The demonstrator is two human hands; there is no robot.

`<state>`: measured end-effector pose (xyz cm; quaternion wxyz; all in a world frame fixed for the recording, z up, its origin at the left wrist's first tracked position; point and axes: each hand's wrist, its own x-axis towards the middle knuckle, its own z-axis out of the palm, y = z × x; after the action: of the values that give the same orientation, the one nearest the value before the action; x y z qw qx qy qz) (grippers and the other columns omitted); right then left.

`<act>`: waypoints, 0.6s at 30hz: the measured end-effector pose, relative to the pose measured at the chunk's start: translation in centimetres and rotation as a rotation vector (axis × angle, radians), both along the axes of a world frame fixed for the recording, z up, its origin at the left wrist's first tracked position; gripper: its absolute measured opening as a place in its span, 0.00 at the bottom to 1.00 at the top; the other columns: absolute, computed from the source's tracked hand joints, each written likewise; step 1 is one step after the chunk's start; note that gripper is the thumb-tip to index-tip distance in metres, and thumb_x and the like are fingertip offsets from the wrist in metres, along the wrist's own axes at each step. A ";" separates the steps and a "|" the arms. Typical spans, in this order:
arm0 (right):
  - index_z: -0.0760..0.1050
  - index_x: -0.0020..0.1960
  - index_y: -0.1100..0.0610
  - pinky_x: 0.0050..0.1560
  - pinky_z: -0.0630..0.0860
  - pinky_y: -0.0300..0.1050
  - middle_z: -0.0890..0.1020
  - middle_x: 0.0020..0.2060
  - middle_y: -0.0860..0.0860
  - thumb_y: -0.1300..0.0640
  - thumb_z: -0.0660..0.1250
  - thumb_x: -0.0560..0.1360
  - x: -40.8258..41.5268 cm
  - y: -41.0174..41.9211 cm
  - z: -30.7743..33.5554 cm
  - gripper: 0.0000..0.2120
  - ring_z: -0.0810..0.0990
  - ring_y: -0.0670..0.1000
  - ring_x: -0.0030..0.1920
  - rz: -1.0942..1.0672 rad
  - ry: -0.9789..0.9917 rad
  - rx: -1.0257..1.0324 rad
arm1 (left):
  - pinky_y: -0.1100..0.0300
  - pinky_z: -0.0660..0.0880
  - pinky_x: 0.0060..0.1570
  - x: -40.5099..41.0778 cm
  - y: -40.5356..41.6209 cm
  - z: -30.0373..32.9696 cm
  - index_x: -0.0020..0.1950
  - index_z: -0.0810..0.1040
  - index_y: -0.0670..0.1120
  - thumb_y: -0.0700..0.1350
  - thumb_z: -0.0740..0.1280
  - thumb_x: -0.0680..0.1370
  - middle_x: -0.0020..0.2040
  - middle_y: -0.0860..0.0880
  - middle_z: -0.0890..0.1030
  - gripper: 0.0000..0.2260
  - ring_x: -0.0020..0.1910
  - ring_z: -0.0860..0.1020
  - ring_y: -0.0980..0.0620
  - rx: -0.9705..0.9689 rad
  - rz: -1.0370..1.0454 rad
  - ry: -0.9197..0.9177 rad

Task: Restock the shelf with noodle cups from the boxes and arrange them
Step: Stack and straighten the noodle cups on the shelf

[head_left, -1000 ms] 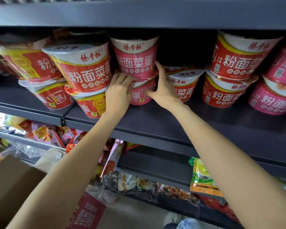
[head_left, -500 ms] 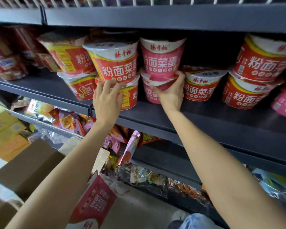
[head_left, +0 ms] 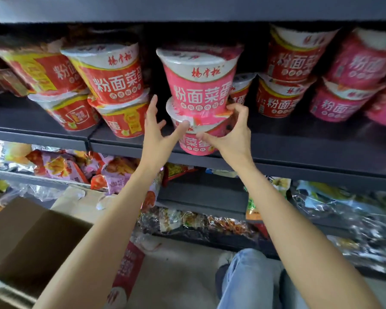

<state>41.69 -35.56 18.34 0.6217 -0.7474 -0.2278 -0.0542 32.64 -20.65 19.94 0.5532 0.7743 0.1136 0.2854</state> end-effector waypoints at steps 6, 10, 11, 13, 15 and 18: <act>0.60 0.68 0.50 0.63 0.74 0.53 0.72 0.64 0.46 0.48 0.82 0.59 0.7 -9.8 -0.2 0.45 0.73 0.44 0.65 -0.031 0.011 0.034 | 0.72 0.70 0.57 3.6 -7.1 0.4 0.77 0.54 0.55 0.51 0.70 0.74 0.67 0.64 0.68 0.36 0.65 0.71 0.62 0.073 -0.279 0.022; 0.45 0.76 0.42 0.70 0.67 0.47 0.66 0.70 0.40 0.51 0.80 0.63 2.4 -17.3 0.5 0.55 0.67 0.40 0.70 -0.042 0.081 -0.021 | 0.65 0.71 0.62 6.9 -13.5 0.5 0.76 0.56 0.57 0.57 0.72 0.71 0.67 0.64 0.69 0.38 0.67 0.69 0.60 0.070 -0.386 -0.007; 0.43 0.77 0.43 0.71 0.66 0.46 0.65 0.71 0.41 0.51 0.79 0.63 2.8 -19.0 0.7 0.56 0.66 0.39 0.70 -0.057 0.091 -0.047 | 0.59 0.71 0.65 7.8 -15.1 0.4 0.75 0.57 0.60 0.60 0.73 0.70 0.67 0.63 0.69 0.38 0.68 0.69 0.58 0.069 -0.400 -0.004; 0.44 0.78 0.46 0.70 0.64 0.43 0.65 0.71 0.40 0.50 0.78 0.65 3.6 -22.0 1.2 0.55 0.65 0.38 0.70 -0.106 0.082 -0.124 | 0.50 0.70 0.66 9.6 -17.9 0.3 0.70 0.59 0.67 0.64 0.72 0.67 0.65 0.65 0.69 0.36 0.69 0.68 0.56 0.074 -0.416 0.017; 0.48 0.78 0.49 0.68 0.61 0.39 0.64 0.72 0.42 0.49 0.77 0.67 4.3 -24.4 1.6 0.51 0.63 0.40 0.70 -0.203 0.042 -0.234 | 0.48 0.70 0.66 11.3 -20.5 0.2 0.72 0.59 0.64 0.65 0.71 0.67 0.67 0.63 0.69 0.37 0.69 0.68 0.55 0.061 -0.435 0.020; 0.51 0.78 0.54 0.71 0.59 0.44 0.60 0.75 0.50 0.43 0.74 0.69 5.0 -26.9 1.5 0.47 0.59 0.48 0.74 -0.407 -0.041 -0.377 | 0.52 0.68 0.67 13.5 -23.6 0.0 0.75 0.59 0.56 0.64 0.71 0.68 0.71 0.57 0.67 0.40 0.71 0.65 0.55 0.061 -0.437 0.024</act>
<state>46.69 -62.43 19.81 0.4432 -0.8791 -0.0914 -0.1495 46.14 -44.20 19.97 0.5767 0.8003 -0.0590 0.1530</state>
